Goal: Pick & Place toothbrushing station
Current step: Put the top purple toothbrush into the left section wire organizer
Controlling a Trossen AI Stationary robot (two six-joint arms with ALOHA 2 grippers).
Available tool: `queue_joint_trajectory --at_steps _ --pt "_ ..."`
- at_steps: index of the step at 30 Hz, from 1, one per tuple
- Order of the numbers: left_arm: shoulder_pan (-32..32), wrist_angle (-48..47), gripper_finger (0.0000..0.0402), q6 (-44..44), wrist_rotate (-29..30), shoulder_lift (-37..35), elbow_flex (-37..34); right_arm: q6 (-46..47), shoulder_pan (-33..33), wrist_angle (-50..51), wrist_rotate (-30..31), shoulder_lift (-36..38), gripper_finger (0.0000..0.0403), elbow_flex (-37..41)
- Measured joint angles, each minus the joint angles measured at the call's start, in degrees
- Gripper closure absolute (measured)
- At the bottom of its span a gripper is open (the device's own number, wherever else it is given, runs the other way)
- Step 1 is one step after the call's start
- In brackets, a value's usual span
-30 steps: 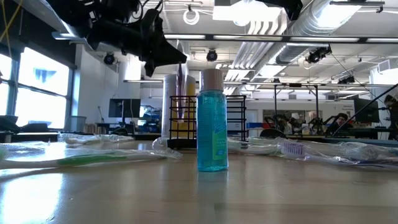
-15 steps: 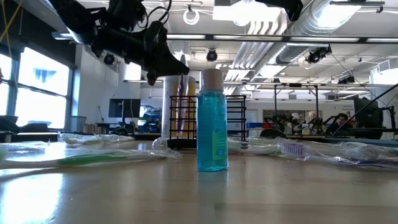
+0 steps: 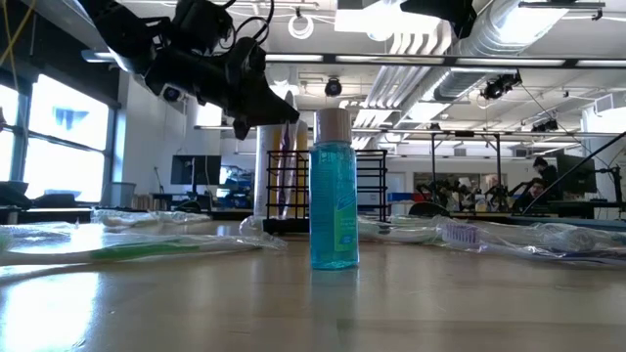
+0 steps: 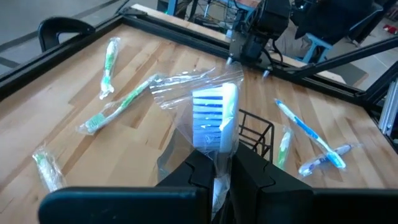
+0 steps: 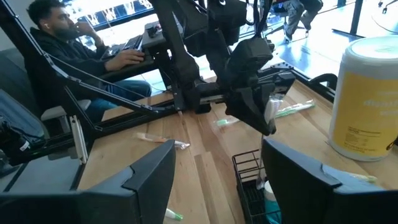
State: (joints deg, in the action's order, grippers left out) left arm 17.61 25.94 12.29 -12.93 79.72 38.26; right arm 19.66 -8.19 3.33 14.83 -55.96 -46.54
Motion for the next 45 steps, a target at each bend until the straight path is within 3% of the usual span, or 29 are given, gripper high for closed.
queue_joint_trajectory --at_steps 17,32,45 --pt "0.0 -2.1 0.0369 -1.0 -1.3 0.0 0.0 -0.4 0.5 0.0 0.0 0.0 0.0172 0.0" --pt "0.0 -2.1 0.0272 0.2 0.0 -0.1 0.0 0.2 0.5 0.0 0.0 0.0 0.0172 0.0" --pt "0.0 -2.0 0.0264 -1.6 -0.9 -4.7 0.0 1.7 0.5 -0.4 0.0 0.0 0.0172 0.0"
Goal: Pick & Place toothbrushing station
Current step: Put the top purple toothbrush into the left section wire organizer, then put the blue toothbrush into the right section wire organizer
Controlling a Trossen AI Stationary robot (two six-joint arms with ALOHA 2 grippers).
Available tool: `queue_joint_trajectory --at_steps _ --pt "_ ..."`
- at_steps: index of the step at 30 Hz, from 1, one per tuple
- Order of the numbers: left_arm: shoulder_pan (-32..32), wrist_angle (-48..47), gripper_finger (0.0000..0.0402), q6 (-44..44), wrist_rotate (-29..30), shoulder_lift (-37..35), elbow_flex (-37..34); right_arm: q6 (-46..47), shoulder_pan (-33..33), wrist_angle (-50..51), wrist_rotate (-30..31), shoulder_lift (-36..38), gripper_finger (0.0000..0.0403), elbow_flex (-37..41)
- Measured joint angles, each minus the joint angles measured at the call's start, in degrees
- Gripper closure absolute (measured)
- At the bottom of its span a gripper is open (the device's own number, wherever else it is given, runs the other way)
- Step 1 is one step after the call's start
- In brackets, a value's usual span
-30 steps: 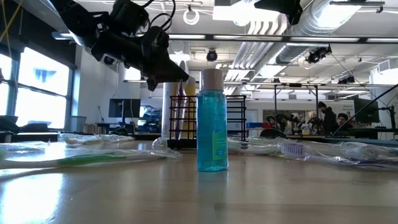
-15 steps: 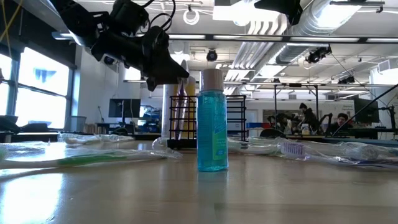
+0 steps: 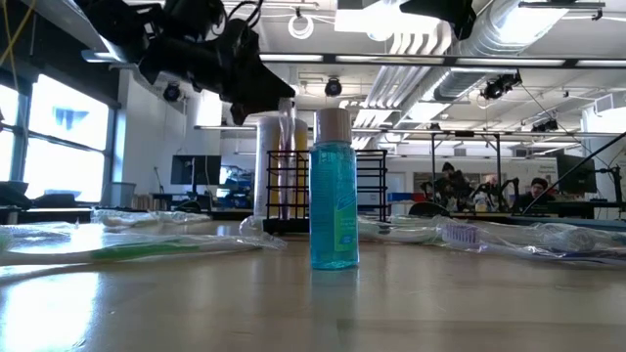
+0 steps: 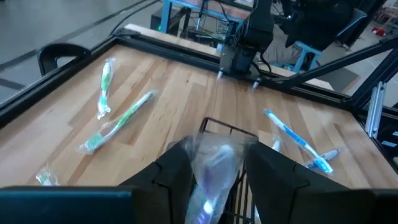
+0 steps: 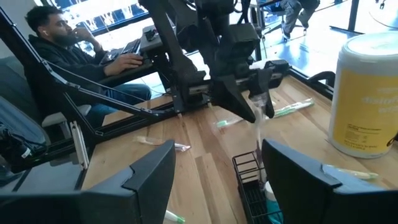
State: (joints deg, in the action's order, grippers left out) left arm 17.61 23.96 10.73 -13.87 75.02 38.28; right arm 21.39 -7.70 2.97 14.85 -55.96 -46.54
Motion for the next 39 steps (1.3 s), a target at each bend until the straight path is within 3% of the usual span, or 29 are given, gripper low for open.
queue_joint_trajectory --at_steps 10,16,35,39 --pt "0.0 -0.6 0.0264 -3.1 0.0 -0.9 0.0 0.0 0.0 -0.7 0.0 0.0 0.0172 0.0" --pt "0.0 -2.5 0.0264 -7.3 0.7 -1.9 4.1 0.0 0.0 -0.8 0.0 0.0 0.0172 0.0" --pt "0.0 -35.8 0.0264 -19.3 6.1 -1.9 29.8 5.8 -1.1 0.9 -3.8 0.0 0.0172 0.0" --pt "0.0 -43.8 0.0264 -18.5 5.4 -2.6 35.2 6.4 -2.7 3.1 -8.1 0.0 0.0172 0.0"
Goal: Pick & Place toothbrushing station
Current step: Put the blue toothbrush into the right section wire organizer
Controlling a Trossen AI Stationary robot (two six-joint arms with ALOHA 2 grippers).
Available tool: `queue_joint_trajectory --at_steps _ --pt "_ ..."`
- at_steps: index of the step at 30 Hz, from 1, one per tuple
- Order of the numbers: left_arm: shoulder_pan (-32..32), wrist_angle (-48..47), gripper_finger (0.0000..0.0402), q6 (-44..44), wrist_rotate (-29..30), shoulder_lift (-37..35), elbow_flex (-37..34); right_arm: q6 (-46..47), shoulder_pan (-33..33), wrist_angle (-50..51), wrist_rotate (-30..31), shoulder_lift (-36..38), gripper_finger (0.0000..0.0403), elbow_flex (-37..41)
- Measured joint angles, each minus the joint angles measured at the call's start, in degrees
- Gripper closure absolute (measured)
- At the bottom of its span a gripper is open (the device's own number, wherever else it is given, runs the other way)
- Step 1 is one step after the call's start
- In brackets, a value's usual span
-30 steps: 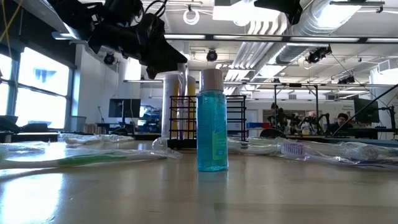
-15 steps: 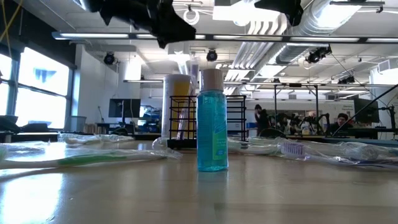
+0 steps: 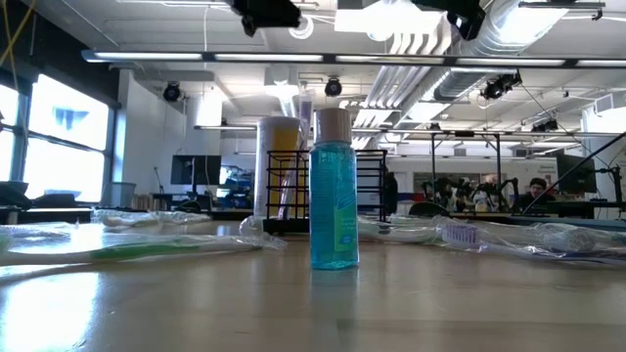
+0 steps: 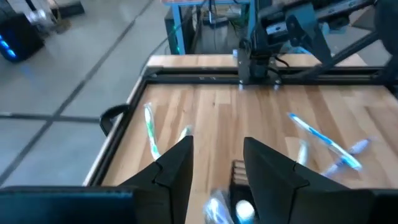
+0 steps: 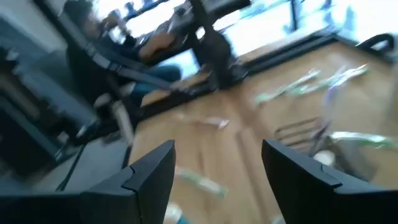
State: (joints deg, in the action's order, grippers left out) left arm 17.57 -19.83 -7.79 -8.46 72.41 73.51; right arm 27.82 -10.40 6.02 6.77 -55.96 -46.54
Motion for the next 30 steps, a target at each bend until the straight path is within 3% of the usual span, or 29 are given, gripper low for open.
queue_joint_trajectory --at_steps 7,11,16,25,30 --pt "-2.8 -18.2 0.0264 4.3 -2.3 -1.5 9.2 8.4 -2.3 13.9 -4.8 0.0 0.0172 0.0" --pt "-4.8 -24.2 0.0264 6.9 -4.8 -2.3 10.4 11.8 -4.1 21.8 -9.1 -0.1 0.0172 0.0" --pt "-8.2 -30.0 0.0264 8.3 -5.6 -2.4 10.3 12.4 -8.2 23.3 -12.4 -1.9 0.0172 0.0" --pt "-16.1 -31.2 0.0264 12.7 -5.6 -2.0 7.1 3.8 -13.4 27.4 -12.5 -11.9 0.0172 0.0" --pt "-20.0 -31.2 0.0264 12.7 -5.6 -2.0 5.0 0.5 -13.7 34.2 -8.2 -19.5 0.0172 0.0"
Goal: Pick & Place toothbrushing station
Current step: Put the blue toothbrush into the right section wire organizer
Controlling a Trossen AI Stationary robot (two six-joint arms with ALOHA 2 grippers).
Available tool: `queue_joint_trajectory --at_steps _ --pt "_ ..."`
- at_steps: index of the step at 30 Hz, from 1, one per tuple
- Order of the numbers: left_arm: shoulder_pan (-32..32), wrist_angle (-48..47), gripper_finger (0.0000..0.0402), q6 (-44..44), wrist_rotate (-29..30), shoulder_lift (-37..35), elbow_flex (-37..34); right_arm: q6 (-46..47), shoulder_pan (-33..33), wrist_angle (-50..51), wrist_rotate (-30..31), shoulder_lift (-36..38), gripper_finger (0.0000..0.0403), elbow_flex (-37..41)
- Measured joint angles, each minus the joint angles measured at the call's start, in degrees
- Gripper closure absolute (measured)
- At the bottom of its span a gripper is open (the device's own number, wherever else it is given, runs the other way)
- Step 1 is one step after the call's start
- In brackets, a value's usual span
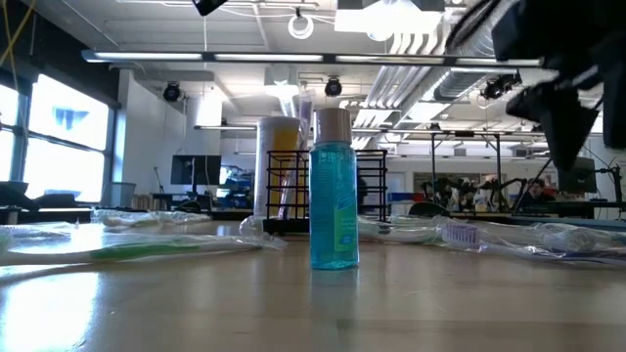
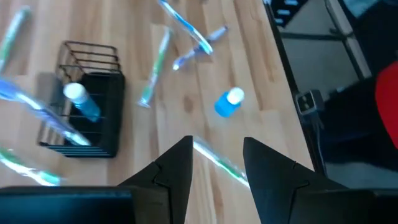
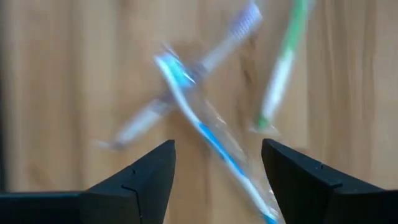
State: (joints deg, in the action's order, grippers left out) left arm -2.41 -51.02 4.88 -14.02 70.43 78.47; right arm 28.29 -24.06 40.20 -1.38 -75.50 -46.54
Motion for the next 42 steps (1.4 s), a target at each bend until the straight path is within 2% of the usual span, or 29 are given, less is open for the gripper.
queue_joint_trajectory --at_steps 6,10,21,26,33,37,42 --pt "-3.2 -0.1 0.0264 1.1 0.0 0.0 -1.7 -0.3 0.0 1.5 1.1 -8.2 0.0172 0.0" --pt "-4.7 -0.2 0.0264 2.9 0.1 0.0 -2.3 -3.4 -0.1 1.3 -1.7 -12.6 0.0172 0.0" --pt "-6.4 0.2 0.0264 5.9 1.6 0.0 -2.5 -8.4 -3.7 0.7 1.4 -18.6 0.0176 -0.3" --pt "-6.4 0.9 0.0264 5.9 1.7 0.0 -2.5 -9.0 -3.7 0.0 1.0 -19.1 0.0227 -0.2" --pt "-6.4 4.2 0.0264 5.9 1.6 0.0 -2.5 -7.3 -3.6 -0.3 -1.0 -19.1 0.0375 -0.1" --pt "-6.4 4.4 0.0264 5.9 1.6 0.0 -2.5 -3.1 -4.9 0.2 0.1 -18.4 0.0383 -0.2" --pt "-6.4 4.4 0.0264 5.9 1.6 0.0 -2.5 1.7 -5.8 7.7 -0.2 -15.7 0.0384 -3.3"
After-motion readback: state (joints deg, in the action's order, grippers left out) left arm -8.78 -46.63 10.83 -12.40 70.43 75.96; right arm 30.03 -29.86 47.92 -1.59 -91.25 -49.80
